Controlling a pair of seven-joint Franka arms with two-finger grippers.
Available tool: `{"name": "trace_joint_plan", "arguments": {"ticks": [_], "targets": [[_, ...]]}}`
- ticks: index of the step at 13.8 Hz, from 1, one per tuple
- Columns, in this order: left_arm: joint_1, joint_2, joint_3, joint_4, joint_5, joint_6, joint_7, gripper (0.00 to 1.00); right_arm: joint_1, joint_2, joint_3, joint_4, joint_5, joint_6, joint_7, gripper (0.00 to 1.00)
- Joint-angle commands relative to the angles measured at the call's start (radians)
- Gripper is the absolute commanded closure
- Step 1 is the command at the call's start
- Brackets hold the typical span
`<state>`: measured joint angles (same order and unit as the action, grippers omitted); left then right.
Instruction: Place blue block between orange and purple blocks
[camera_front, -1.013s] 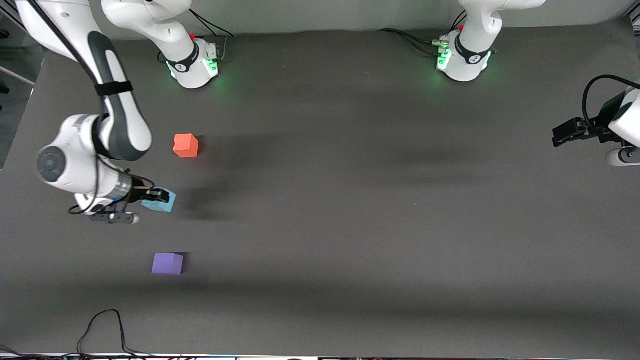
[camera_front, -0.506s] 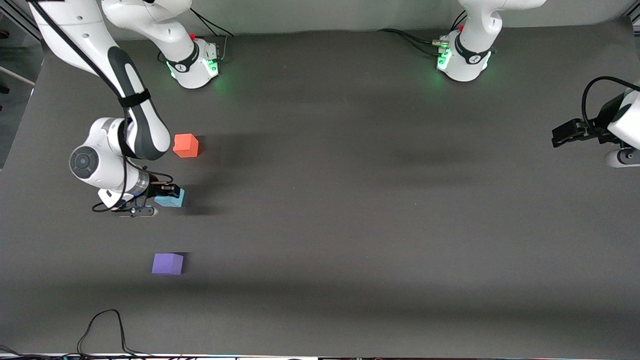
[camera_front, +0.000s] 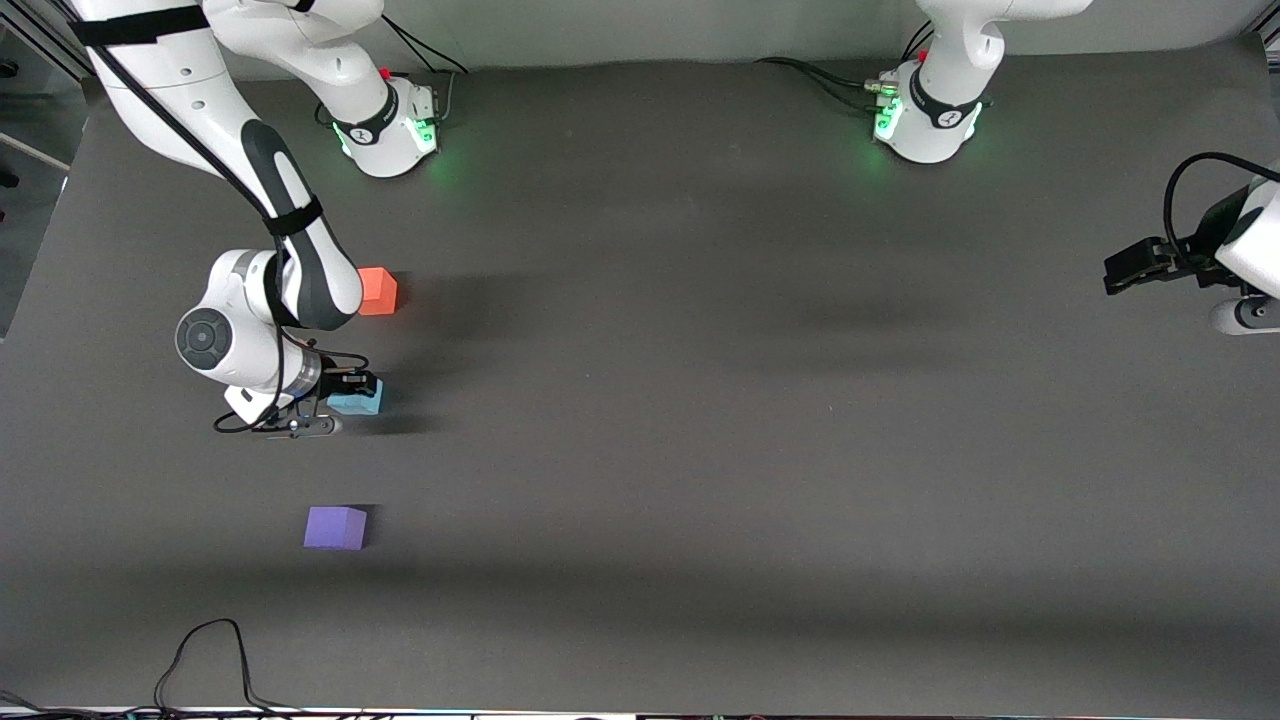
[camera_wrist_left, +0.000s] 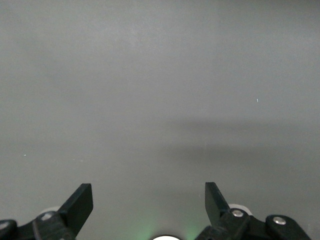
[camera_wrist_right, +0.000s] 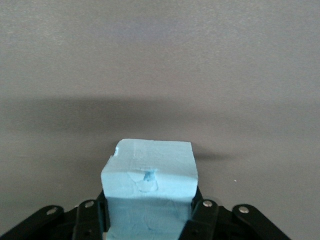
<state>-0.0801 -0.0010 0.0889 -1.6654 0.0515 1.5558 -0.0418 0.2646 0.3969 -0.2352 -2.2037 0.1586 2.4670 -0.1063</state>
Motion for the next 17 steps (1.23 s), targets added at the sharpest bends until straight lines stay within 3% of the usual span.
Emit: {"name": "trace_joint_plan", "arguments": {"ticks": [1,4,6,8,12,15,17], "targets": [[-0.009,0.009,0.005,0.029,0.005,-0.028,0.014,0.00,-0.065,0.002,0.069,0.001,-0.008,0.012,-0.027,0.00],[-0.007,0.009,0.005,0.029,0.005,-0.028,0.014,0.00,-0.102,-0.041,0.096,0.009,-0.013,-0.029,-0.026,0.00],[-0.007,0.009,0.005,0.029,0.005,-0.028,0.014,0.00,-0.110,-0.108,0.096,0.051,-0.037,-0.158,-0.024,0.00],[-0.007,0.009,0.005,0.029,0.005,-0.028,0.014,0.00,-0.125,-0.188,0.096,0.094,-0.111,-0.280,-0.024,0.00],[-0.006,0.009,0.005,0.027,0.005,-0.029,0.016,0.00,-0.160,-0.341,0.088,0.192,-0.117,-0.541,-0.010,0.00],[-0.006,0.009,0.005,0.026,0.005,-0.031,0.014,0.00,-0.229,-0.513,0.094,0.213,-0.126,-0.615,0.014,0.00],[-0.006,0.006,0.005,0.024,0.005,-0.036,0.013,0.00,-0.243,-0.572,0.094,0.266,-0.129,-0.687,0.055,0.00]]}}
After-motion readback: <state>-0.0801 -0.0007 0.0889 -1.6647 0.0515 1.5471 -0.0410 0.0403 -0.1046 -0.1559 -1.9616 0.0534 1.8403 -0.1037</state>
